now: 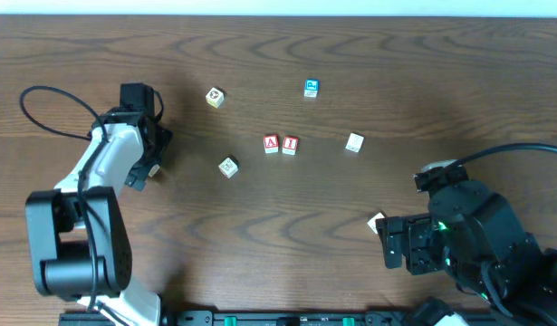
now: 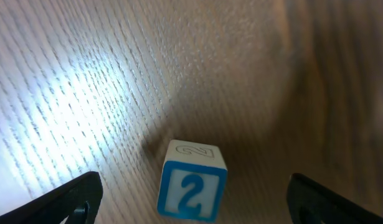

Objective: Spell out Ai2
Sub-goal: 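Move the left gripper to the blue '2' block and grasp, then lift the blue block with the left gripper toward the letters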

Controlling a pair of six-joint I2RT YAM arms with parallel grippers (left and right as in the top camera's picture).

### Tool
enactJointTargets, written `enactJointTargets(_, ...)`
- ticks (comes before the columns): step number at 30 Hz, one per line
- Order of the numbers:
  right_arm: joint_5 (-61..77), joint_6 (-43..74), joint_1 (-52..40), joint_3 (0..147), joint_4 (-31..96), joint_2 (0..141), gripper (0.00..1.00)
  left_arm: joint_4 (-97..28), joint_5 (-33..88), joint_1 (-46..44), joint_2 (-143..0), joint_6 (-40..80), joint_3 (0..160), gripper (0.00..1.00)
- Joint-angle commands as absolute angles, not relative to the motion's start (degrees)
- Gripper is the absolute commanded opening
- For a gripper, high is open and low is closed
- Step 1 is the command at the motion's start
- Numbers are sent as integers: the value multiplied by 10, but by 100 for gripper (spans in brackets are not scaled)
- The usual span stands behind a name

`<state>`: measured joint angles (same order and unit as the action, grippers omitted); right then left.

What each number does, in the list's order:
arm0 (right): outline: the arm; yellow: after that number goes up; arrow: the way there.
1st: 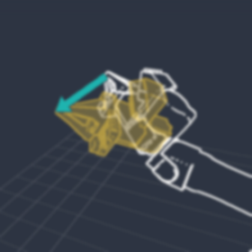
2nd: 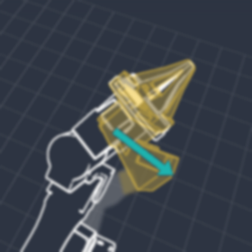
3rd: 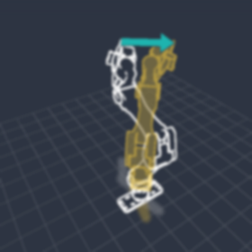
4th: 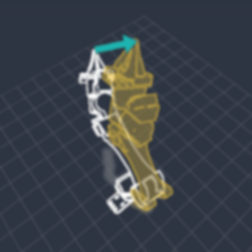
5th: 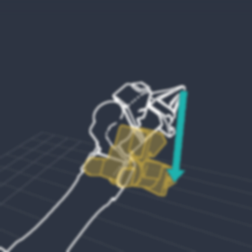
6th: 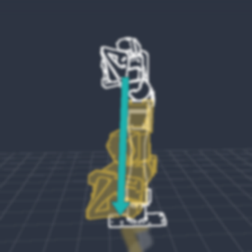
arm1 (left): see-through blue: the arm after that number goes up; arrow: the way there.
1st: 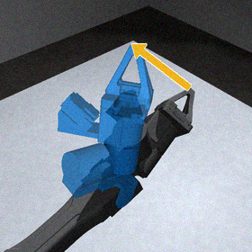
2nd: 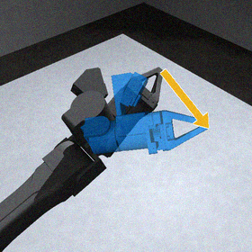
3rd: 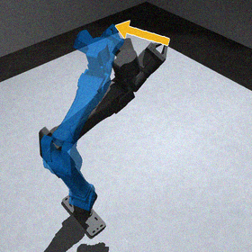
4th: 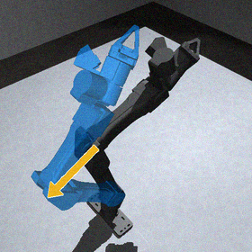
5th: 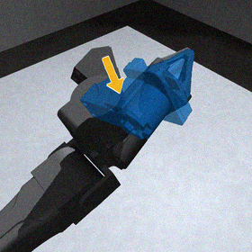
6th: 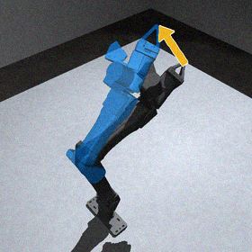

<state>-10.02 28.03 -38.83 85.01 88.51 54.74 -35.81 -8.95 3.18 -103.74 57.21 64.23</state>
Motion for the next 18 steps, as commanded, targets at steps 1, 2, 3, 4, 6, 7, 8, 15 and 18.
enactJointTargets(1, -101, 287, -387, 850, 885, 548, 97, -348, -80, 33, -1059, 564, 655, 96)
enactJointTargets(2, -102, 287, -387, 850, 885, 548, 97, -342, -79, 33, -1062, 554, 655, 96)
enactJointTargets(3, -103, 287, -387, 850, 885, 548, 97, -338, -79, 33, -1065, 550, 655, 97)
enactJointTargets(4, -103, 287, -386, 850, 885, 549, 97, -338, -79, 33, -1066, 550, 655, 100)
enactJointTargets(6, -103, 287, -387, 850, 885, 551, 97, -335, -79, 33, -1068, 550, 655, 95)
enactJointTargets(7, -103, 287, -387, 850, 885, 554, 97, -333, -79, 33, -1068, 550, 655, 90)
enactJointTargets(8, -103, 287, -387, 850, 885, 555, 97, -330, -79, 33, -1068, 550, 655, 88)
enactJointTargets(15, -103, 287, -386, 850, 885, 575, 97, -327, -72, 33, -1075, 551, 655, 70)
enactJointTargets(18, -103, 287, -386, 850, 884, 581, 97, -326, -62, 33, -1075, 551, 655, 66)
